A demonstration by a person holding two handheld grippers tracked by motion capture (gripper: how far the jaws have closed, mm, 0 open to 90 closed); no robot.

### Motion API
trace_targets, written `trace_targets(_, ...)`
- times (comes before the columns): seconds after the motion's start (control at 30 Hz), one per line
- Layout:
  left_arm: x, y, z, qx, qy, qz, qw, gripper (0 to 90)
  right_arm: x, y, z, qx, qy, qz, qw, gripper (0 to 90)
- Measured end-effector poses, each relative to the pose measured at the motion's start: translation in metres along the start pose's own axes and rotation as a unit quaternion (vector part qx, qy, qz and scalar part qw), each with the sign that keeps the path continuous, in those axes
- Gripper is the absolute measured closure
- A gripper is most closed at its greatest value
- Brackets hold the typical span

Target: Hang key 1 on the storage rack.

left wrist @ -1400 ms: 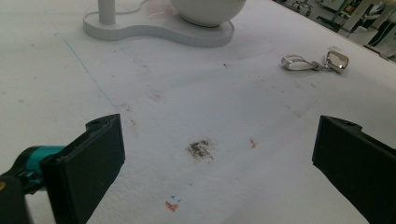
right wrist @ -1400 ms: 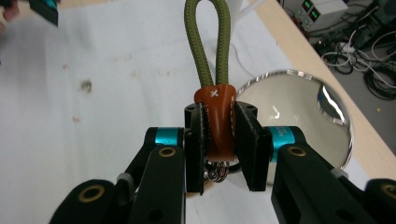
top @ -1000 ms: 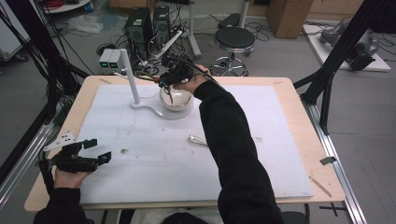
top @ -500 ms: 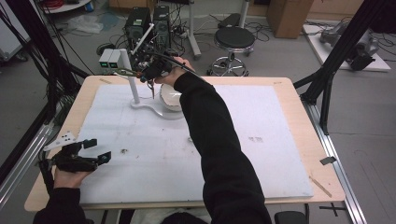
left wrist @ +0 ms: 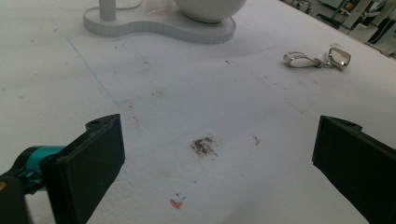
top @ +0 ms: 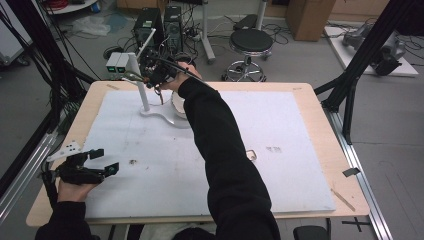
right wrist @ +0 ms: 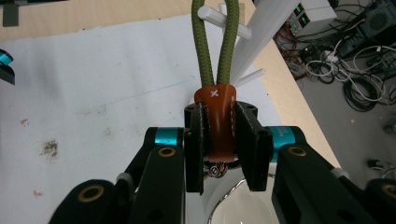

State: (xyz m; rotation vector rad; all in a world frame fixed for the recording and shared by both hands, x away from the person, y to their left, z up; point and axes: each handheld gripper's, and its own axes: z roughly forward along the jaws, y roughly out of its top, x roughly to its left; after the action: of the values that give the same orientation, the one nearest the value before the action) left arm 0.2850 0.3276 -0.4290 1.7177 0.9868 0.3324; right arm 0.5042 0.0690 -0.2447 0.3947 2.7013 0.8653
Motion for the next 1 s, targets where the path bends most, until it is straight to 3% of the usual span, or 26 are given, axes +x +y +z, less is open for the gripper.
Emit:
trace_targets(0.33,-0.001,0.000,0.000,-0.001,-0.001,0.001,1.0000,2.8,-0.002,-0.009,0.015,0.010,-0.010,0.011,0.9998,73.1)
trace_targets(0.63,-0.002,0.000,0.000,0.000,-0.002,0.002,1.0000,2.8,-0.004,-0.020,0.024,-0.004,-0.012,0.021,0.9997,69.0)
trace_targets(0.67,-0.002,0.000,0.000,0.001,-0.002,0.002,1.0000,2.8,-0.005,-0.023,0.023,-0.007,-0.010,0.029,0.9995,59.5)
trace_targets(0.7,-0.002,0.000,0.000,-0.001,-0.001,0.001,1.0000,2.8,-0.005,-0.023,0.023,-0.007,-0.010,0.029,0.9995,59.5)
trace_targets(0.8,-0.002,0.000,-0.001,-0.001,-0.001,0.003,1.0000,2.8,-0.009,-0.028,0.019,-0.022,0.002,0.041,0.9989,38.8)
trace_targets(0.87,-0.002,0.000,-0.001,-0.001,0.000,0.003,1.0000,2.8,-0.011,-0.032,0.014,-0.040,0.012,0.049,0.9979,30.8)
trace_targets(1.0,-0.002,0.000,-0.001,-0.002,0.000,0.003,1.0000,2.8,-0.016,-0.043,0.005,-0.053,0.009,0.074,0.9958,16.6)
